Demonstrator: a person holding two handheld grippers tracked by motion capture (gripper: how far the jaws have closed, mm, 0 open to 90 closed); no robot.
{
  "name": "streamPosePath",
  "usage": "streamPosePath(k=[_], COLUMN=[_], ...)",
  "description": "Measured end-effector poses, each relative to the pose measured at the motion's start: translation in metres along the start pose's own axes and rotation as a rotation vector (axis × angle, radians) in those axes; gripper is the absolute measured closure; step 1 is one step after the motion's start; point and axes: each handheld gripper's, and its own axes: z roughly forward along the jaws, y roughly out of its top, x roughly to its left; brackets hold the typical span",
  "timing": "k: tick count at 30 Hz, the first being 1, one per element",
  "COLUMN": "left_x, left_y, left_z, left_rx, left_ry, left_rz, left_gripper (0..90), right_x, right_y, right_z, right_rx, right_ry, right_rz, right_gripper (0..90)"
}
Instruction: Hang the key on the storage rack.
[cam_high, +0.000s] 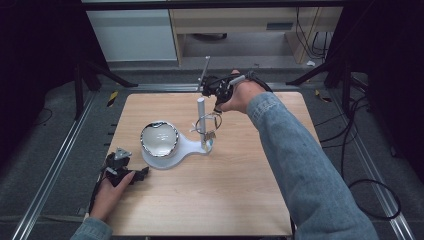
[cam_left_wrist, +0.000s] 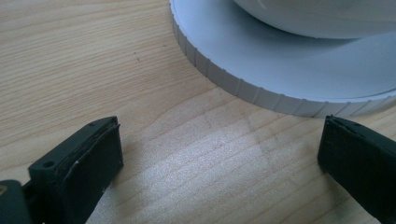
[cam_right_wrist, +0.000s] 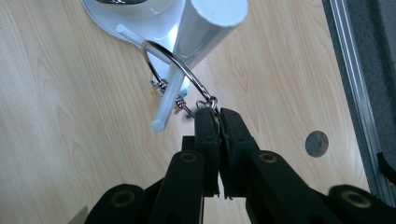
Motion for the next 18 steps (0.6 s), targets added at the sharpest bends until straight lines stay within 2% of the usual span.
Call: streamPosePath(k=[6,13,18], left_x=[0.0,0.0,0.0], left_y=[0.0,0.0,0.0], left_z=[0.0,0.0,0.0], left_rx=[-0.001,0.0,0.0], left_ry=[0.0,0.0,0.0], left_rz=[-0.001,-0.001,0.0], left_gripper=[0.0,0.0,0.0], right_x=[-0.003,-0.007,-0.009], right_y=[-0.005,-0.015,-0.024], right_z=[-0.004,-0.011,-0.012], right_rx=[-0.01,-0.03,-0.033], right_ry=[-0.013,-0.042,-0.062], right_rz=[0.009,0.042,0.062], right_gripper=[84.5,79.1,70.8])
